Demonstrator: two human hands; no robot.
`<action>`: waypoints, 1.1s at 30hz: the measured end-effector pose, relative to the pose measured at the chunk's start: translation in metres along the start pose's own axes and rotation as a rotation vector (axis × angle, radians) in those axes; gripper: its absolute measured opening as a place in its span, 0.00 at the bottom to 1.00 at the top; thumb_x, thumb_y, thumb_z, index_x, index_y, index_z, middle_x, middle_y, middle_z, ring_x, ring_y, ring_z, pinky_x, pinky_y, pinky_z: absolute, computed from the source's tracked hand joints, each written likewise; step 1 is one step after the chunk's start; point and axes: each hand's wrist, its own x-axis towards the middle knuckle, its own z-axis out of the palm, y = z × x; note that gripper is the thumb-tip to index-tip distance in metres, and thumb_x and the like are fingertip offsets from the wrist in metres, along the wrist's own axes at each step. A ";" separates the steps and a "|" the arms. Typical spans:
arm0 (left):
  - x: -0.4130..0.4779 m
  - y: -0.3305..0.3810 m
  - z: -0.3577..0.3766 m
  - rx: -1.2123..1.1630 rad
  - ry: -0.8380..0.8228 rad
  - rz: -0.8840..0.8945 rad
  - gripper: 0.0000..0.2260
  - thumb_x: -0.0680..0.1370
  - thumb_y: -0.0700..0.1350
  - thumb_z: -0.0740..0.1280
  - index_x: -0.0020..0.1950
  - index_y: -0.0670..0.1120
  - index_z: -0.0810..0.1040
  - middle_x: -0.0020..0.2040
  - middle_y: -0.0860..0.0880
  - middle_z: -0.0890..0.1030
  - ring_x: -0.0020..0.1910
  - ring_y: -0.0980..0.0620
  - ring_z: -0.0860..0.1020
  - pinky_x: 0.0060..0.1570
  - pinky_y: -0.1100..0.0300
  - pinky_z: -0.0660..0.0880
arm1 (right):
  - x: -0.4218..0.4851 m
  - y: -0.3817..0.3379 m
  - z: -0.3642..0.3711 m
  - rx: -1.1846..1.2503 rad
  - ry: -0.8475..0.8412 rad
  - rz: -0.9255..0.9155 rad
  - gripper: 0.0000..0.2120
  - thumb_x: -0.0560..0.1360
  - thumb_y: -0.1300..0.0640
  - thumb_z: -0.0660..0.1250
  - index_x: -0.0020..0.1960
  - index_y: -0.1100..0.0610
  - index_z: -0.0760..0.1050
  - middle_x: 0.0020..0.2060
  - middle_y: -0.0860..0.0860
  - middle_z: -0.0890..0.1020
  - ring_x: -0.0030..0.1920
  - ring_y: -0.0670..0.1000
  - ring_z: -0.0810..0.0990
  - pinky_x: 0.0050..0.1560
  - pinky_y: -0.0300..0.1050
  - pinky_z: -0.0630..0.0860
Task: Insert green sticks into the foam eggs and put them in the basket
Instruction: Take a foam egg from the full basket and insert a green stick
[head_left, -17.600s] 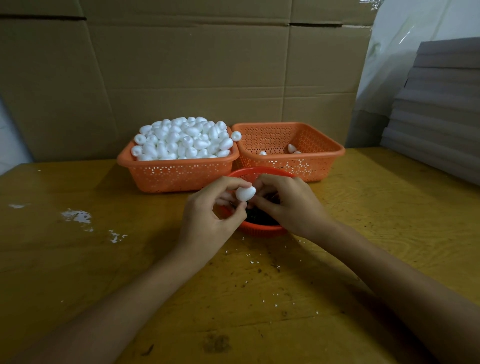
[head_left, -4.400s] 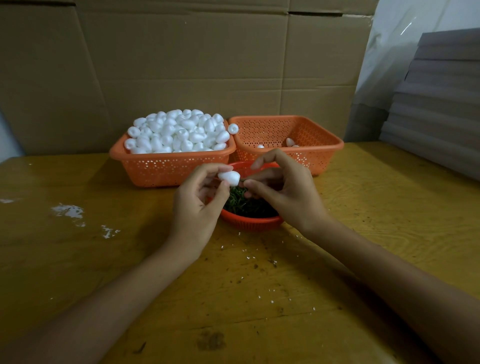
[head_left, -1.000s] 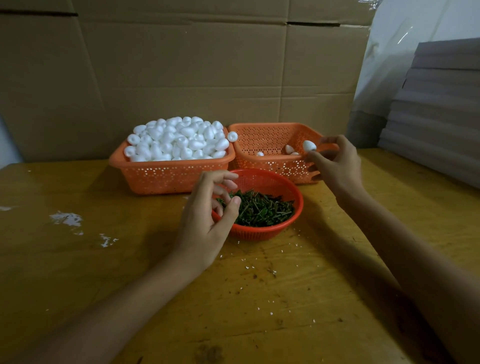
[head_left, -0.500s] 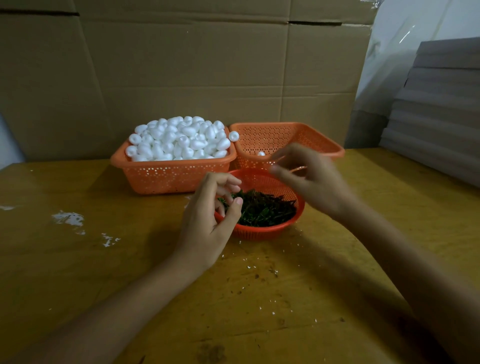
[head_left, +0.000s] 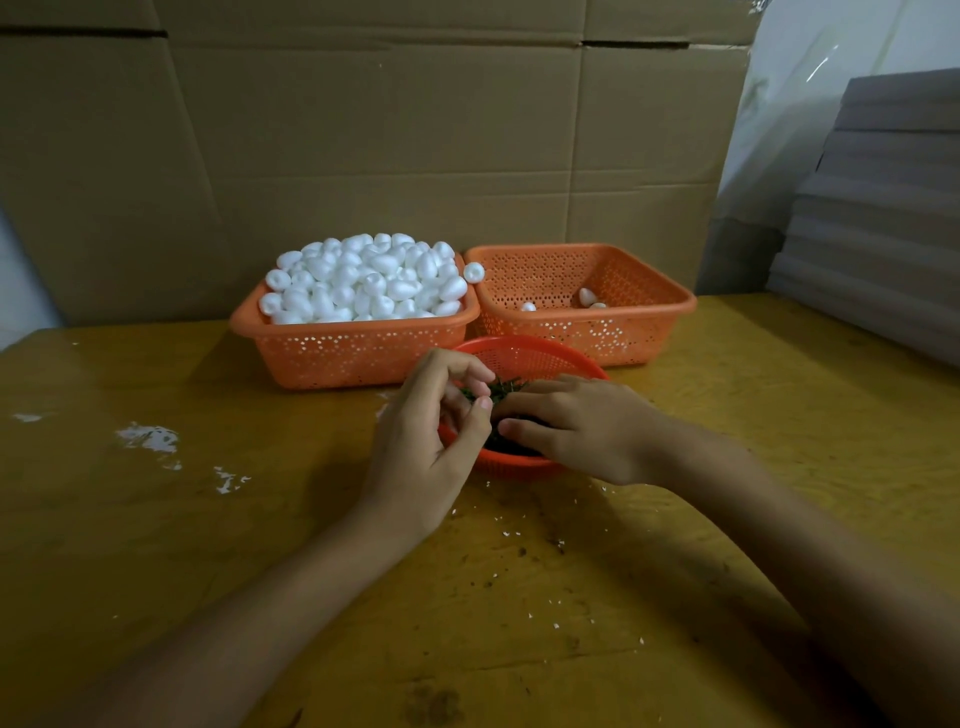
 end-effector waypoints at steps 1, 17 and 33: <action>0.000 0.000 0.000 0.001 0.002 0.001 0.06 0.81 0.44 0.66 0.57 0.48 0.77 0.48 0.54 0.80 0.45 0.50 0.80 0.44 0.56 0.76 | 0.000 0.000 0.000 -0.001 -0.002 0.002 0.21 0.85 0.38 0.50 0.74 0.40 0.70 0.68 0.45 0.77 0.70 0.52 0.73 0.68 0.56 0.70; -0.001 0.000 0.000 0.031 -0.019 0.029 0.06 0.81 0.43 0.66 0.57 0.49 0.77 0.49 0.55 0.80 0.45 0.50 0.80 0.45 0.46 0.78 | -0.001 0.001 0.004 0.000 0.008 0.015 0.20 0.84 0.38 0.49 0.71 0.41 0.69 0.61 0.45 0.77 0.65 0.52 0.76 0.65 0.56 0.71; 0.026 -0.004 -0.014 0.321 0.056 0.023 0.11 0.82 0.42 0.67 0.64 0.46 0.76 0.59 0.50 0.75 0.59 0.52 0.75 0.56 0.55 0.76 | 0.000 0.002 0.006 -0.022 0.017 0.019 0.21 0.85 0.38 0.49 0.72 0.42 0.69 0.66 0.46 0.77 0.68 0.53 0.75 0.67 0.56 0.70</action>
